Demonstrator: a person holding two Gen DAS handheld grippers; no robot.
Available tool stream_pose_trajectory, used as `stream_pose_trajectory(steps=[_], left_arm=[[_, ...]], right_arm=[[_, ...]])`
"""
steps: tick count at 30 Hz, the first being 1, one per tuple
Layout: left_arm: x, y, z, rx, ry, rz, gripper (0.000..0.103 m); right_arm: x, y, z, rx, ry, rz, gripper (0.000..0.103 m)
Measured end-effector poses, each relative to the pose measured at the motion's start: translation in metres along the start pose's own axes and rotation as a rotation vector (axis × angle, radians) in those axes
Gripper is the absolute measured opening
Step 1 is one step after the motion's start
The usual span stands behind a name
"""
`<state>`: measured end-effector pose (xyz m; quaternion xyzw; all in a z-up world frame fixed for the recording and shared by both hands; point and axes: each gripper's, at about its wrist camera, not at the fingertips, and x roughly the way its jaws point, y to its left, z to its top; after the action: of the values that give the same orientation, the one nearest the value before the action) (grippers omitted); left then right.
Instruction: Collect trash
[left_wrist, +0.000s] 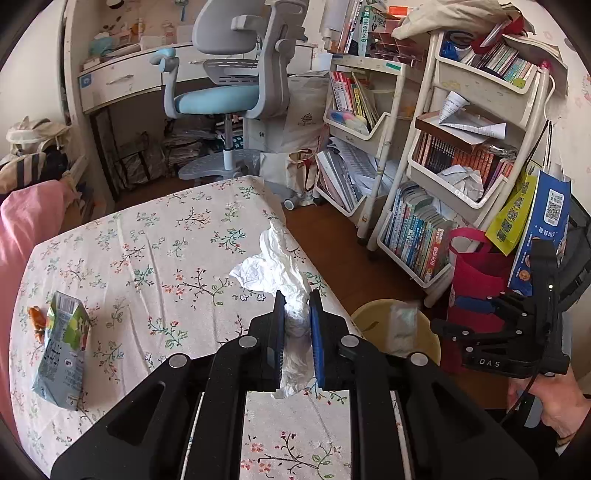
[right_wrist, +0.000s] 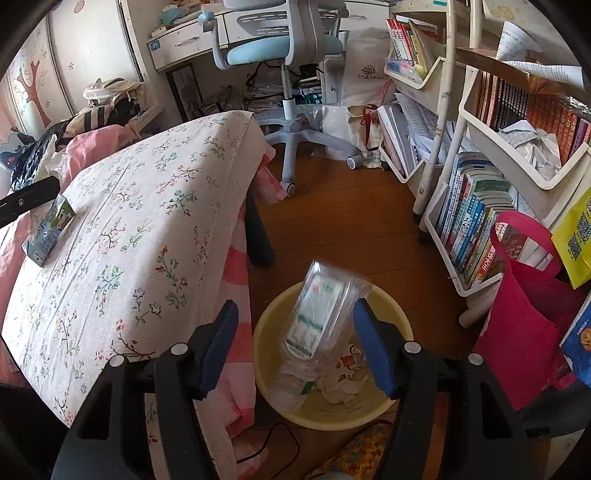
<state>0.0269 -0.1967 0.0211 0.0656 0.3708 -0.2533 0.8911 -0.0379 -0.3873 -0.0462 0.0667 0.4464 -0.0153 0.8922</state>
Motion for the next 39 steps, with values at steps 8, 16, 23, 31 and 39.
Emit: stream_pose_trajectory(steps=[8,16,23,31,39], left_arm=[[0.011,-0.015,0.004,-0.046,0.007,-0.056,0.013],[0.029,-0.032,0.004,-0.162,0.000,-0.125,0.056],[-0.019,0.040,-0.024,-0.183,-0.041,0.103,0.068],[-0.076,0.195,-0.083,-0.525,-0.007,0.355,0.076],[-0.074,0.293,-0.112,-0.633,0.120,0.383,0.077]], right_arm=[[-0.029,-0.005,0.006,0.049,-0.135,-0.014,0.069],[-0.056,0.004,0.009,0.054,-0.291,0.023,0.077],[-0.019,0.082,0.019,-0.089,-0.143,0.143,0.079],[0.037,0.200,0.020,-0.342,0.031,0.165,0.084],[0.071,0.235,0.044,-0.383,0.121,0.136,0.096]])
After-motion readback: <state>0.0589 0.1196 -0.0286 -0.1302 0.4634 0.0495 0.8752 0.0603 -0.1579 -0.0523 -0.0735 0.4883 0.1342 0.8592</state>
